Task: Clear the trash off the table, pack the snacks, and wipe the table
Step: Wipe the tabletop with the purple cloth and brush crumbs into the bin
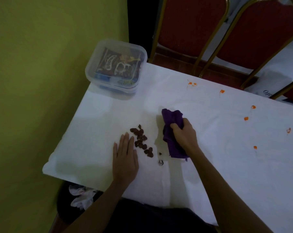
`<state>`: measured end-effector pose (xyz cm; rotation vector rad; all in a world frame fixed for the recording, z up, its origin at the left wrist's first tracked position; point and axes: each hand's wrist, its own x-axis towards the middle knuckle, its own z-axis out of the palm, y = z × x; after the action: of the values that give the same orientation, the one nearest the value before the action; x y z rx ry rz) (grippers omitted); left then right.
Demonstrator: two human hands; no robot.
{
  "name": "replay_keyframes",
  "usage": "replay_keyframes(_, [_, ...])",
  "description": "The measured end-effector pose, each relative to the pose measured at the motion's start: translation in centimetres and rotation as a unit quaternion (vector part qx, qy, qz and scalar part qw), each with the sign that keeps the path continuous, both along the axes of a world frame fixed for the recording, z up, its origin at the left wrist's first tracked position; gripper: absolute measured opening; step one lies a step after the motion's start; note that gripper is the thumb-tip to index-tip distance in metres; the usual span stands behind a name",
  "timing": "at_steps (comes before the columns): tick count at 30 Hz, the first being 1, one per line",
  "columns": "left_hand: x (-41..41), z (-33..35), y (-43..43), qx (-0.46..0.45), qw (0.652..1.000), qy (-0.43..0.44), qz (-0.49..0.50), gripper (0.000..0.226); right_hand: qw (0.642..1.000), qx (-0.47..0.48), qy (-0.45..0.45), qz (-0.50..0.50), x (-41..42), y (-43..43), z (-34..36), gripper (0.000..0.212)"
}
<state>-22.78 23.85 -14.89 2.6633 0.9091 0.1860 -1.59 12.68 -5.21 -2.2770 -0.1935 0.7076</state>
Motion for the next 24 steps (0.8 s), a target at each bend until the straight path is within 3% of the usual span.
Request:
replay_keyframes(4, [0.2,0.3,-0.2,0.000,1.000,-0.006,0.004,0.051,0.990,-0.082,-0.117,0.017,2.1,-1.0,-1.4,0.041])
replay_keyframes(9, [0.1,0.2,-0.1,-0.004,1.000,-0.003,0.002,0.051,0.967,-0.207,-0.142,0.048,1.6,0.9,-3.3,0.050])
replay_keyframes(16, [-0.1,0.3,0.1,-0.008,1.000,0.021,-0.005,0.053,0.941,-0.159,-0.234,0.187,-1.5,6.3,-4.4,0.043])
replay_keyframes(24, [-5.0,-0.1,-1.0,0.006,0.999,0.032,0.043,0.054,0.844,-0.112,-0.290,0.437,-4.8,9.3,-4.6,0.039])
